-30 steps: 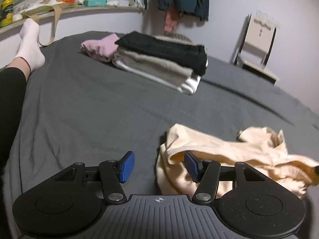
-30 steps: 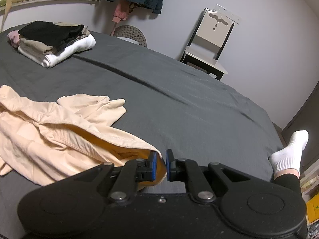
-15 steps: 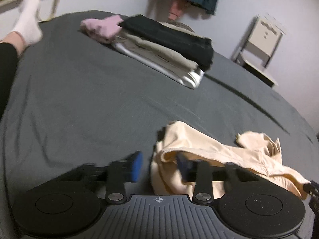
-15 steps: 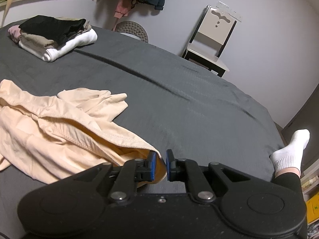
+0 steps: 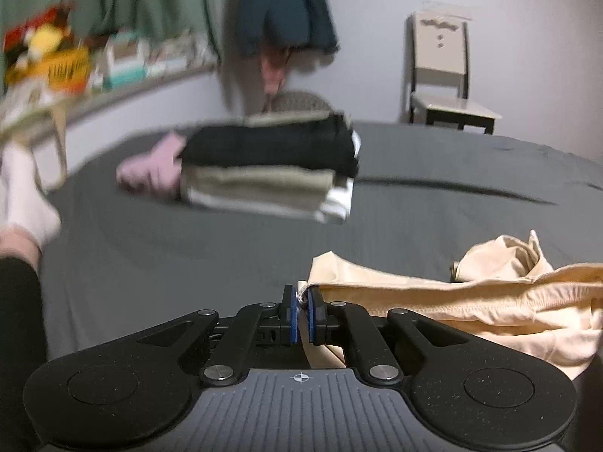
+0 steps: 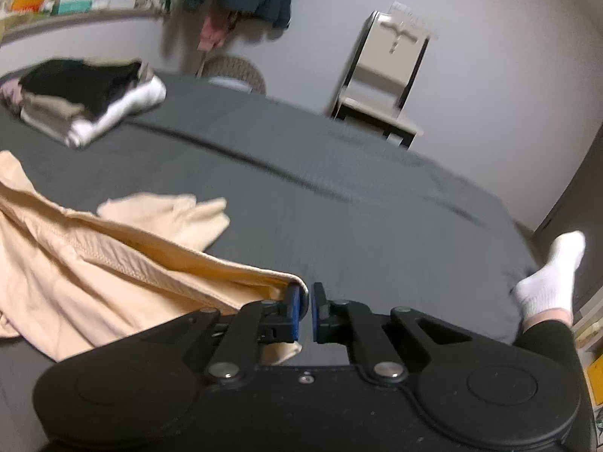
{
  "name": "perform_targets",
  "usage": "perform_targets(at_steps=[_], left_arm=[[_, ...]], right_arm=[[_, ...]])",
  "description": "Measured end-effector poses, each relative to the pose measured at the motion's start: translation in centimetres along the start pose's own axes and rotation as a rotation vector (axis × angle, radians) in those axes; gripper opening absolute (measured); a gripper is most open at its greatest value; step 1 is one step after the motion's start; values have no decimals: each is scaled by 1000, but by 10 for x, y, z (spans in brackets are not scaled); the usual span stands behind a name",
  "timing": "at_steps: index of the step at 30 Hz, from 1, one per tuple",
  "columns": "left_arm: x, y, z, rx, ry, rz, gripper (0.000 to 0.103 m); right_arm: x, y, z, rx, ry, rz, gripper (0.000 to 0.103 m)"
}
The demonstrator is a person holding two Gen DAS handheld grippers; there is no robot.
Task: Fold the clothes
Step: 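Lift the beige garment by its waistband high with both grippers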
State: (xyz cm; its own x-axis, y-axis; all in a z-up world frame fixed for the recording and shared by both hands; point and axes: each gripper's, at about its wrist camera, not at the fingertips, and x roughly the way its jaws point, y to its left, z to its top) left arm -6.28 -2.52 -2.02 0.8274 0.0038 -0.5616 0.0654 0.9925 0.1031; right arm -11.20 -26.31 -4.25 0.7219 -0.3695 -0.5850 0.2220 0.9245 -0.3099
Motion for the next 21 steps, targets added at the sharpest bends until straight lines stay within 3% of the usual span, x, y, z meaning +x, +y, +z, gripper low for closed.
perform_targets(at_steps=[5,9,12,15,19,21], left_arm=[[-42,1,30,86,-141,3,5],[-83,15,62,81,-254,6,5],[-110,30,84,40,-307,-18,5],[-122,37,92,-2,-269,-98,6],[-104,29,76,-40,-103,-235,6],[-89,21,61,-67,-27,-281,19]], right_arm=[[-42,-15,9,81,-115,-39,6],[-87,-39,25,187,-229,-87,6],[-112,-57,35,260,-263,-35,6],[-124,-60,38,255,-263,-14,6],[-122,-49,30,184,-237,-53,6],[-121,-45,22,169,-221,-65,6]])
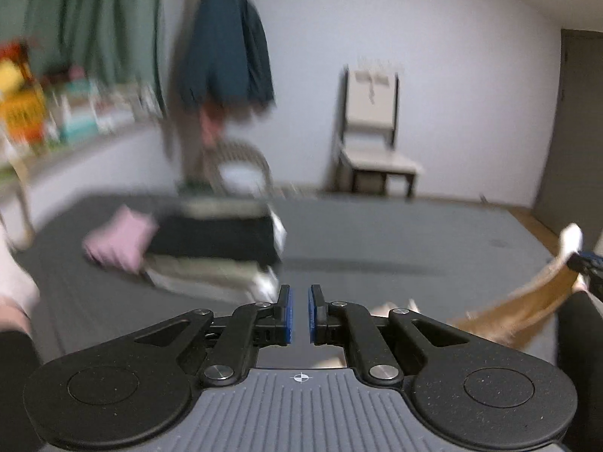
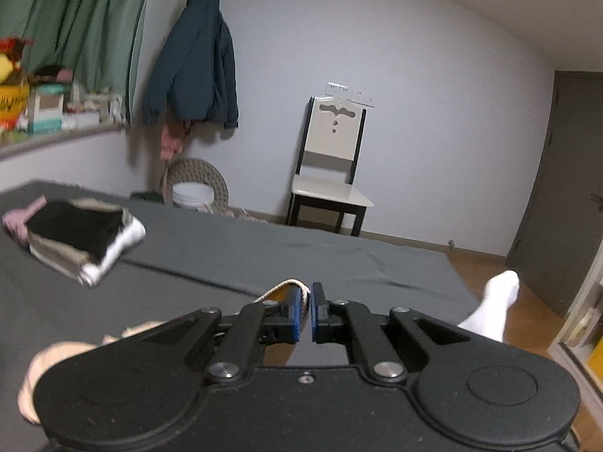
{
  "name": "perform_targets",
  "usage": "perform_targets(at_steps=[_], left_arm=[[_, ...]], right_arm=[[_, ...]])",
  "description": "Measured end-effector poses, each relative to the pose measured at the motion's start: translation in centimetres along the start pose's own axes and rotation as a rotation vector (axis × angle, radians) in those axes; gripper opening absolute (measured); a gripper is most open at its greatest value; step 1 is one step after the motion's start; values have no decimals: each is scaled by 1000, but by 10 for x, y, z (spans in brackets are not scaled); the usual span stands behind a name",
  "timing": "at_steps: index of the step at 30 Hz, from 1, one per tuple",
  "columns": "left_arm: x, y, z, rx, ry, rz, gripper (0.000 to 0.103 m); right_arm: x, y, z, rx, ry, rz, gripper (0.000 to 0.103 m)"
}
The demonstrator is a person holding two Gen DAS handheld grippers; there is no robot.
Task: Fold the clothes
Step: 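Lift the beige garment by its waistband high with both grippers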
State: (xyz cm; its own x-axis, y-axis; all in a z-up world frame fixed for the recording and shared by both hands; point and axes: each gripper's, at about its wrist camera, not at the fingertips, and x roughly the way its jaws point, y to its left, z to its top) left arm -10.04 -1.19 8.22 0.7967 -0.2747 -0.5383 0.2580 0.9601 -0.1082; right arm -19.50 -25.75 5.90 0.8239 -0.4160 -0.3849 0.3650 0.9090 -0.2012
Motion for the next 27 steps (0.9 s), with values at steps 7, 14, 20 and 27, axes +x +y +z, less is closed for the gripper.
perform_targets(at_steps=[7,14,20,27], left_arm=[[64,-9,-26,-140,123,-60,64],[143,-30,-15,-178,326,-104,64],[176,-42,-16,-113,443,-68,46],[191,-39,-15,-192,473,-86,45]], right_arm=[[-7,-10,-35,51,102,12,6],[-10,-26,-49,94,143,26,6],[-9,-32,-51,91,149,42,6],[-8,-30,-53,86,155,61,6]])
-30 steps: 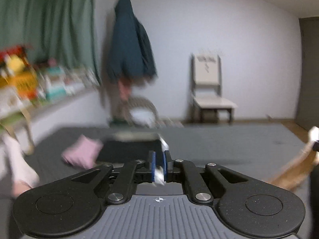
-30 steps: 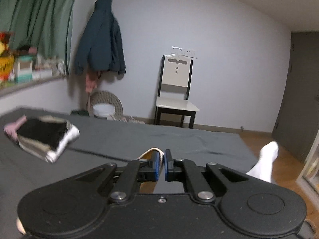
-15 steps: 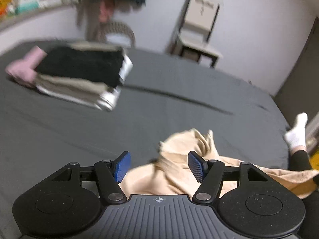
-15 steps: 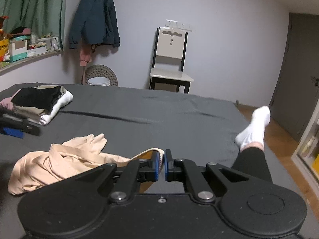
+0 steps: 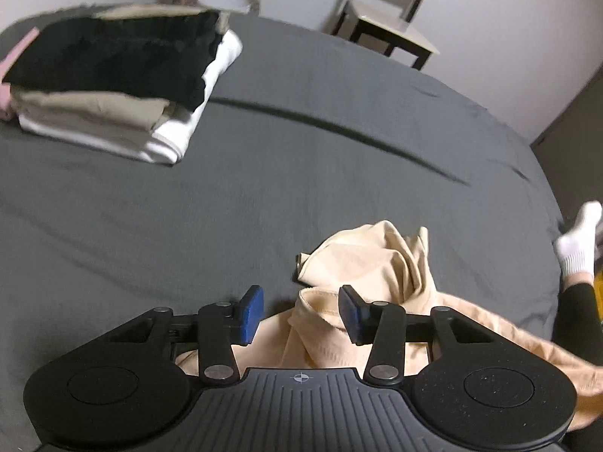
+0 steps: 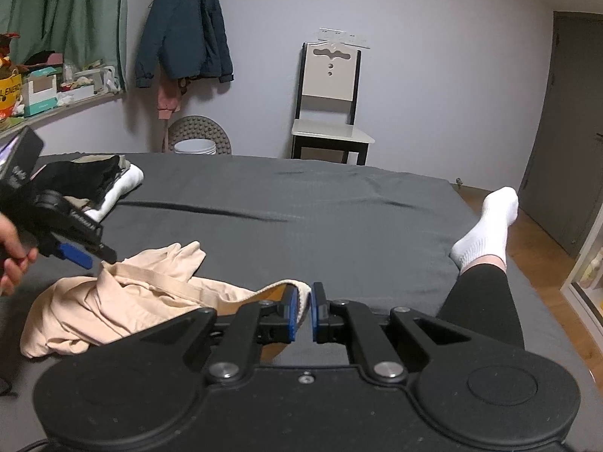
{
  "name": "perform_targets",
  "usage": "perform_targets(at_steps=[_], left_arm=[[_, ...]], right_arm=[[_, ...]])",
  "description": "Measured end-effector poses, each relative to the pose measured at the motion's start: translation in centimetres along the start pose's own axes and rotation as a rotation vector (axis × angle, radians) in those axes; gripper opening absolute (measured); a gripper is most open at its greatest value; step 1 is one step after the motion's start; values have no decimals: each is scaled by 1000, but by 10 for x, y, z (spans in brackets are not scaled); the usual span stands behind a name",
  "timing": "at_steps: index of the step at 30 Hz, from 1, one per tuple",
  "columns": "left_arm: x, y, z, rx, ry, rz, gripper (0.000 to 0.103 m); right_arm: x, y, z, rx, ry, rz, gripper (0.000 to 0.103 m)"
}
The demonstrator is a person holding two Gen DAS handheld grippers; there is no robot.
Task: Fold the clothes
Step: 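Lift the beige garment by its waistband high with both grippers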
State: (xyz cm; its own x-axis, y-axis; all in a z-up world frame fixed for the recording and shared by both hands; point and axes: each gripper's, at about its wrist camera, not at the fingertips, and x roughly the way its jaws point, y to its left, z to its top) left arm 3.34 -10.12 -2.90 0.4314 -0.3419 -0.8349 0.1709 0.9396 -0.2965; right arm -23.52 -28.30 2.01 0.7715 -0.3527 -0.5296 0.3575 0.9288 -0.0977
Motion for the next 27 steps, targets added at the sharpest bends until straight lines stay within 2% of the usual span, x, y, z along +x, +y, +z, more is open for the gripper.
perform_targets(at_steps=[3,5,6,7,8,11,15,18,24,27], left_arm=[[9,-2,1,36,28,25,45],[11,-4,-1,70,40,48,22],[12,-4,-2,83,45,54,17],[12,-2,-4,93,49,56,7],[12,-1,-6,106,51,58,2],[6,2,-14,148,-3,98,1],[-26,4,-27,172,-173,143,1],[-67,2,-37,191,-330,152,1],[-174,4,-38,173,-608,126,1],[-231,5,-37,182,-740,114,1]], right_arm=[[0,0,0,0,4,1,6],[0,-2,1,7,10,-3,6],[1,-3,1,10,13,-5,6],[1,-3,1,10,16,-8,6],[1,-3,1,9,19,-11,6],[3,-1,0,-3,28,-26,6],[2,3,-3,-16,25,-68,6],[-5,9,-3,-32,-9,-103,6],[-39,20,22,-17,-158,-118,6],[-66,23,41,4,-260,-110,6]])
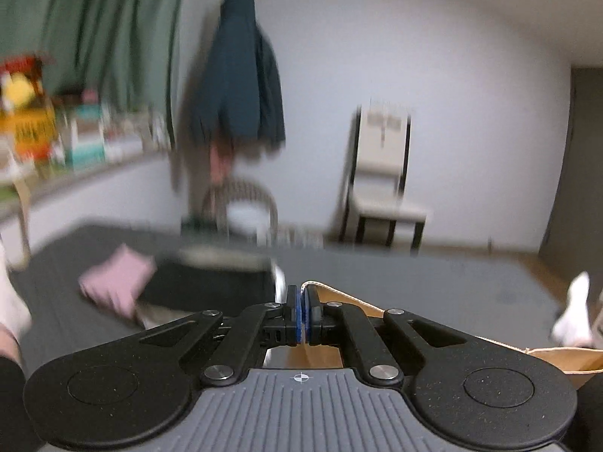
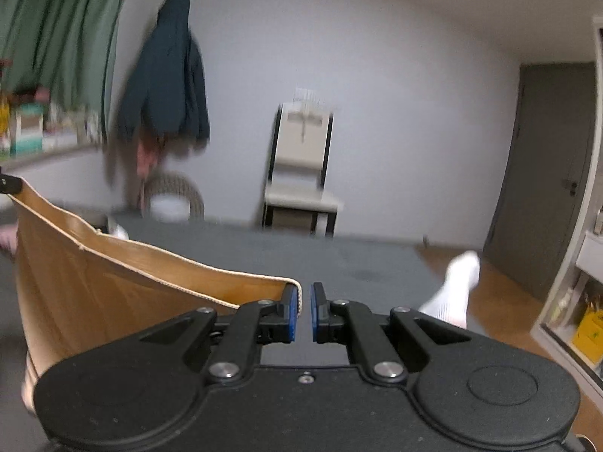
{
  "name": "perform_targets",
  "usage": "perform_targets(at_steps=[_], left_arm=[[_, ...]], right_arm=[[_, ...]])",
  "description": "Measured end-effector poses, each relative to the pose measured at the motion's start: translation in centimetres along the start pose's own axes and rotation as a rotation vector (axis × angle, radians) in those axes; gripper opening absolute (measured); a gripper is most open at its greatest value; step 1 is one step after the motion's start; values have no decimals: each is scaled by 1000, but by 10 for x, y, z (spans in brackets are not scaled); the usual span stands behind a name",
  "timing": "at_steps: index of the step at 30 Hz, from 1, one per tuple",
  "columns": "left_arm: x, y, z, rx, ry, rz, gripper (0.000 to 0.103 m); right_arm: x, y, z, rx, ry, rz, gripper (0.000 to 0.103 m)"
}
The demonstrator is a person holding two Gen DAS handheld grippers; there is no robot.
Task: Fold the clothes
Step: 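Lift the beige garment by its waistband high with both grippers, then lower the beige garment flat onto the bed with both grippers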
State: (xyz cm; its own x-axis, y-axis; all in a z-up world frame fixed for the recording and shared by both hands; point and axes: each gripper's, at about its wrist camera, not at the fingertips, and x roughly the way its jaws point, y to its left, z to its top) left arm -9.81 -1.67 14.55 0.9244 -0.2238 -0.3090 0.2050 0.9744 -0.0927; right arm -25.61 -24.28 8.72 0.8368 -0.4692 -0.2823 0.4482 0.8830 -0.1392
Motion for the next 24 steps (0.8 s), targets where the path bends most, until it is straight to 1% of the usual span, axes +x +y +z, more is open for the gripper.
perform_targets(at_steps=[3,8,10,12,14,15,18,21,24], left_arm=[[-42,12,34,2,-131,-2,1],[-112,27,77,4,-327,-12,1],[-133,32,87,-5,-381,-26,1],[-147,38,95,-24,-414,-42,1],[-151,43,99,-26,-422,-40,1],[-148,45,99,-25,-413,-37,1],[-131,50,95,-29,-354,-33,1],[-95,49,87,-24,-267,-16,1],[-45,43,79,-11,-163,2,1]], right_arm=[[-27,0,27,30,-114,9,6],[-75,-10,67,82,-290,31,6],[-92,-15,80,96,-343,43,6],[-103,-21,91,116,-374,63,6],[-106,-26,99,140,-377,93,6],[-104,-27,101,142,-371,100,6],[-88,-25,105,132,-330,113,6],[-56,-19,104,126,-248,135,6],[-10,-10,104,99,-158,123,6]])
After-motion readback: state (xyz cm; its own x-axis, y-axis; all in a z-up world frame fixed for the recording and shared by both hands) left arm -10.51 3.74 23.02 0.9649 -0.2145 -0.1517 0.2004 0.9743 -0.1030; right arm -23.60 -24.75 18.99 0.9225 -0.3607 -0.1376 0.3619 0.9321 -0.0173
